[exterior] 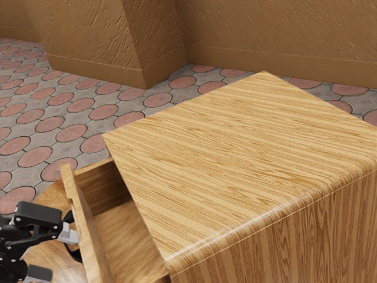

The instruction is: Pull the drawer handle with one arm to open the drawer

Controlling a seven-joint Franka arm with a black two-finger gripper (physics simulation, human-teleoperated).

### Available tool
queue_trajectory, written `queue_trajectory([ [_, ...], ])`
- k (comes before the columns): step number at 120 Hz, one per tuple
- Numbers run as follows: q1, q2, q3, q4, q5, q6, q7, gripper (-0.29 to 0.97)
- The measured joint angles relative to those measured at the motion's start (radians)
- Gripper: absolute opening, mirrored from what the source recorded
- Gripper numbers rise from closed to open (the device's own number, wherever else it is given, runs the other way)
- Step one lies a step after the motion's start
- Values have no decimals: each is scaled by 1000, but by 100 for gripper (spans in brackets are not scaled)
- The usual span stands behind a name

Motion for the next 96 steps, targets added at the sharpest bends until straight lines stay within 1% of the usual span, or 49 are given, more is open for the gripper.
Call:
queue_trajectory([
  [24, 0, -16, 42, -15, 36, -21, 8, 67],
  [45, 0, -43, 53, -29, 53, -40, 13, 67],
  [67, 1, -62, 120, -32, 97, -66, 17, 67],
  [84, 16, -69, 156, -32, 133, -85, 20, 67],
  [96, 52, -76, 165, -32, 145, -103, 24, 67],
])
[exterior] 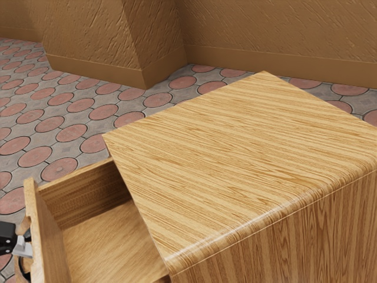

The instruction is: Pull the drawer handle with one arm to open the drawer

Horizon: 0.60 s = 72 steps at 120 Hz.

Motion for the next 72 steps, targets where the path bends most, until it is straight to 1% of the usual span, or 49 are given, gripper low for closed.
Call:
queue_trajectory([
  [19, 74, -13, 34, 0, 10, -44, 17, 67],
  [40, 84, -42, 52, -6, 24, -84, 37, 67],
  [51, 88, -54, 89, -7, 43, -105, 47, 67],
  [72, 123, -69, 160, -8, 95, -141, 63, 67],
])
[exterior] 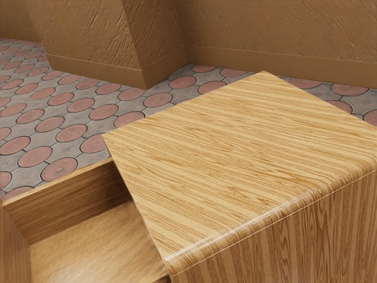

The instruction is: Pull the drawer handle with one arm to open the drawer

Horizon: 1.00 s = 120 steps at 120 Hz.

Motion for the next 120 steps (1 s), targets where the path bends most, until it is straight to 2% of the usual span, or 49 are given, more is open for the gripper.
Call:
queue_trajectory([
  [15, 107, -2, 47, 0, 20, -40, 29, 67],
  [41, 141, -1, 80, 2, 34, -88, 74, 67],
  [57, 231, -5, 107, 7, 44, -119, 95, 67],
  [65, 326, -10, 140, 10, 40, -146, 105, 67],
  [73, 417, -7, 236, 72, 84, -184, 119, 67],
  [81, 528, 14, 421, 174, 183, -215, 132, 67],
  [86, 566, 32, 518, 239, 241, -232, 139, 67],
  [93, 586, 52, 588, 299, 295, -257, 149, 67],
  [99, 591, 64, 607, 325, 306, -277, 158, 67],
  [105, 591, 89, 567, 334, 285, -294, 167, 67],
  [111, 591, 136, 419, 341, 224, -306, 175, 67],
  [114, 591, 170, 296, 372, 184, -308, 179, 67],
  [120, 595, 286, -32, 531, 97, -307, 186, 67],
])
